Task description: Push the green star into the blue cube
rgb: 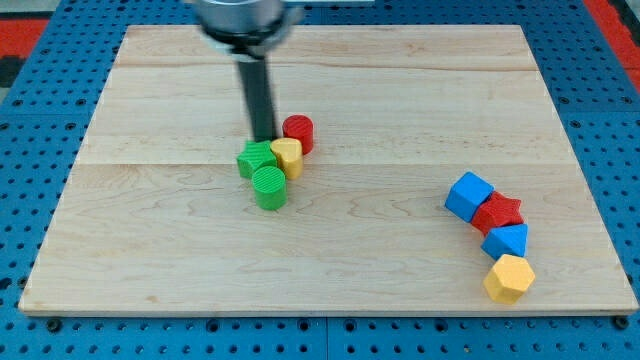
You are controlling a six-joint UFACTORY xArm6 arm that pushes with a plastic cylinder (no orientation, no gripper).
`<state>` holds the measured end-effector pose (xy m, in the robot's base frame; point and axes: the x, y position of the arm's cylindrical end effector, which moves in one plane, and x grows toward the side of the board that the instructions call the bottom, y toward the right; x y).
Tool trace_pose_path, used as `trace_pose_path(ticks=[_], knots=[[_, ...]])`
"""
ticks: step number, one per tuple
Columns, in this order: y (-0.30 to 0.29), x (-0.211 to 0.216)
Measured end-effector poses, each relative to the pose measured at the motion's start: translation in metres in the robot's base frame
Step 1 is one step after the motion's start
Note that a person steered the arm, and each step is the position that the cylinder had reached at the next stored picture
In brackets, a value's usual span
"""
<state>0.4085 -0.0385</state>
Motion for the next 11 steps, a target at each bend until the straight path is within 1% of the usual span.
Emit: trace_pose_path(ticks=[1,3,4,5,6,7,8,9,11], knots=[[0.051,0.000],[-0.070,-0.005],[-0.062,0.012],[0.003,0.013],[0.028,0.014],[-0.036,0.006],[-0.040,0.037],[0.012,0.050],[0.106,0.046]])
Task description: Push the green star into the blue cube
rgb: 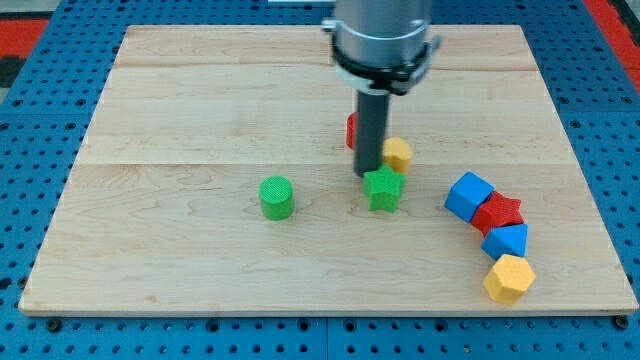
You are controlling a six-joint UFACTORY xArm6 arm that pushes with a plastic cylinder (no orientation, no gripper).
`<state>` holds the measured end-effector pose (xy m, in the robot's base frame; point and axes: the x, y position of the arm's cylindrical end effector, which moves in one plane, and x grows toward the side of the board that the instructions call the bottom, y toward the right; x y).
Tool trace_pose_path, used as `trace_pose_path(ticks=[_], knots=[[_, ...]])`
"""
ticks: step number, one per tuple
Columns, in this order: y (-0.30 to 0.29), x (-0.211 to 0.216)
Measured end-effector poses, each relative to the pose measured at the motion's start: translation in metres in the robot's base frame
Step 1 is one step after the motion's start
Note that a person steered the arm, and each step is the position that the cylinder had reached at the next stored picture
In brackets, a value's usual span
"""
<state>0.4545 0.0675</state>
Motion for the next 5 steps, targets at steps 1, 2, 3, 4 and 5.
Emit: trace_pose_path(ticks=[1,2,3,4,5], knots=[[0.037,0.009],[-0.007,-0.028],[-0.033,-0.004],[-0.019,0.029],[0.025,0.032]])
